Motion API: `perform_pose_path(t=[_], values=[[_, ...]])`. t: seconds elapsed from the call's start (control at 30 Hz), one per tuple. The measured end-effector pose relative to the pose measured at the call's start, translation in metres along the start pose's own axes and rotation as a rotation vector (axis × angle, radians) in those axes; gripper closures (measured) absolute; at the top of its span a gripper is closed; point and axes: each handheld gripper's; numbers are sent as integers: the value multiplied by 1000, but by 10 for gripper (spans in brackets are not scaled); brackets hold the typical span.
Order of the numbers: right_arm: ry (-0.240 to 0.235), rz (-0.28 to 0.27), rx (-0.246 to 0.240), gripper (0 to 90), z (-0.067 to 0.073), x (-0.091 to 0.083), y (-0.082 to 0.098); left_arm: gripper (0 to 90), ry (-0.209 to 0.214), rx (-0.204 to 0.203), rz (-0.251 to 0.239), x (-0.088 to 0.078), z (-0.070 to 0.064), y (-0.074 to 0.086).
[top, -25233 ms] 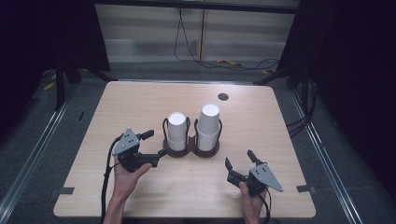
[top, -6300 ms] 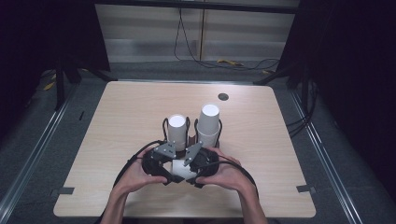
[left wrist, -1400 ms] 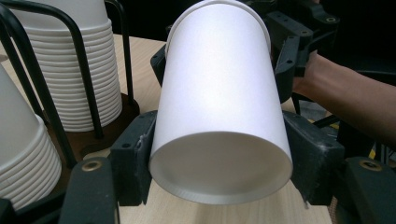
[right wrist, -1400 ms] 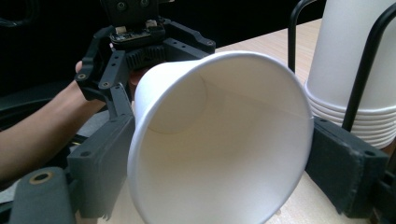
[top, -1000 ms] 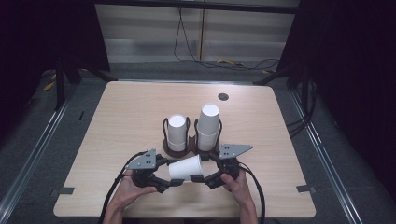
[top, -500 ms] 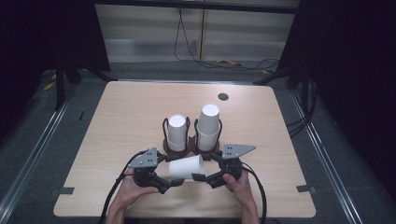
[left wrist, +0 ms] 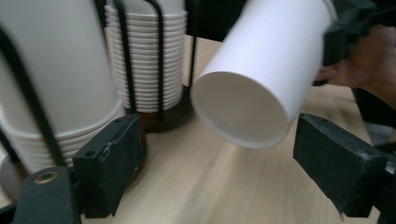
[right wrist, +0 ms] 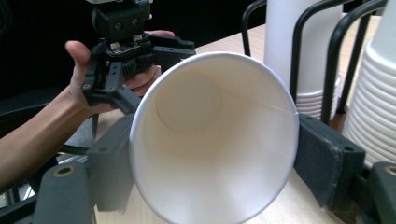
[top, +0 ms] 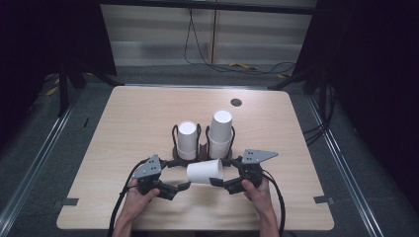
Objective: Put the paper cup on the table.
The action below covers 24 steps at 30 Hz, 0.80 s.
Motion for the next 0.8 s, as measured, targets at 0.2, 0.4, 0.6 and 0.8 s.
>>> perform_pose_path(t=[0.2,0.4,0.6,0.8], values=[[31,6,7,220,0,-6,0,156,-91,-30,4,0,3,9],[64,20,5,220,1,-14,0,157,-145,-38,-20,-3,4,14],[116,43,19,221,0,-26,1,157,-202,-62,-104,-9,4,17],[172,57,29,222,1,-43,1,157,-207,-25,-117,-9,0,18]])
Point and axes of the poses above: each handheld gripper's, and its own axes: x roughly forward along the jaws, y roughly out of its underside, z roughly to its left, and after that the axes turned 8 degrees about -x, right-handed
